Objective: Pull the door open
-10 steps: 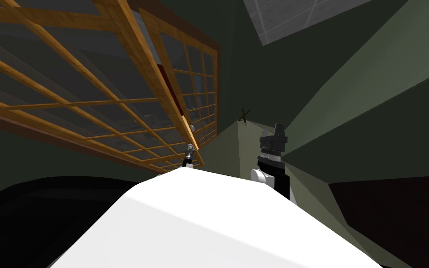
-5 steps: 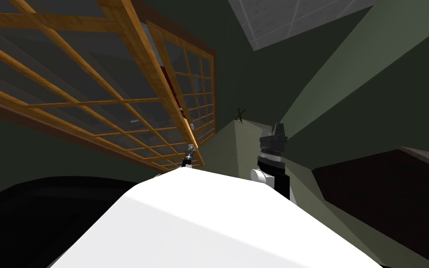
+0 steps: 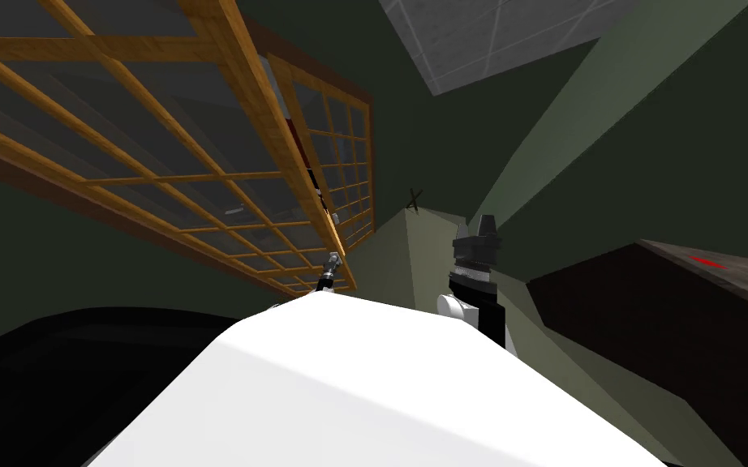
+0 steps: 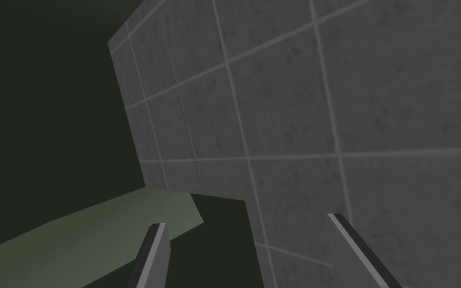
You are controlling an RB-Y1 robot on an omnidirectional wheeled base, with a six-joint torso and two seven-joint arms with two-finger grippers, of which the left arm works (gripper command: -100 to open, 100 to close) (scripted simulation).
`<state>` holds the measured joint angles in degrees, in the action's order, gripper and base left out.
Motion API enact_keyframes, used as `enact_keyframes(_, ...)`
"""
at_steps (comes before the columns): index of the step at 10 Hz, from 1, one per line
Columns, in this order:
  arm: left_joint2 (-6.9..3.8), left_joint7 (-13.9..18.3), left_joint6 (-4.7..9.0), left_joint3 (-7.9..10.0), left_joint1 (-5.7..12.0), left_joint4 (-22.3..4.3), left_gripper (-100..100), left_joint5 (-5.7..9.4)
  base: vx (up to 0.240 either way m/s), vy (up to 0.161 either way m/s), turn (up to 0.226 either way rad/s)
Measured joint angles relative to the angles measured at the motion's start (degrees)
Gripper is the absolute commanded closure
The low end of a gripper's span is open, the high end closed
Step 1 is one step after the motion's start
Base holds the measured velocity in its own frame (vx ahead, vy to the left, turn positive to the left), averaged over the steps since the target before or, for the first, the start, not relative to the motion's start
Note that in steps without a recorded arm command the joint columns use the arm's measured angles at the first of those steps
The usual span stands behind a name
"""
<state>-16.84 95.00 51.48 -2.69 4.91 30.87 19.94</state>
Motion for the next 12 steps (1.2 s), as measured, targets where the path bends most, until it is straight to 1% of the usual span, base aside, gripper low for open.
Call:
enact_keyframes(2, -0.63, 0.84, -0.05, -0.95, -0.69, 1.3, 100, -0.65, -0.195, 0.02, -0.051)
enact_keyframes(4, -1.31, 2.15, 0.7, -2.17, -0.77, 1.07, 100, -1.47, -0.202, 0.027, -0.054)
enact_keyframes(7, -2.17, 4.52, 2.57, -4.4, -0.4, -0.7, 100, -2.96, -0.177, 0.027, -0.038)
enact_keyframes(9, -2.69, 5.21, 1.91, -5.3, -1.9, 1.75, 100, -3.53, -0.181, 0.057, -0.04)
enact_keyframes(10, -2.93, 5.79, 2.11, -5.92, -2.03, 1.94, 100, -3.93, -0.078, 0.029, -0.026)
enact_keyframes(11, -2.83, 5.91, 2.11, -6.11, -2.15, 1.85, 100, -4.05, -0.118, 0.017, -0.088)
enact_keyframes(12, -3.23, 6.25, 2.31, -6.41, -2.5, 2.12, 100, -4.22, -0.207, 0.038, -0.111)
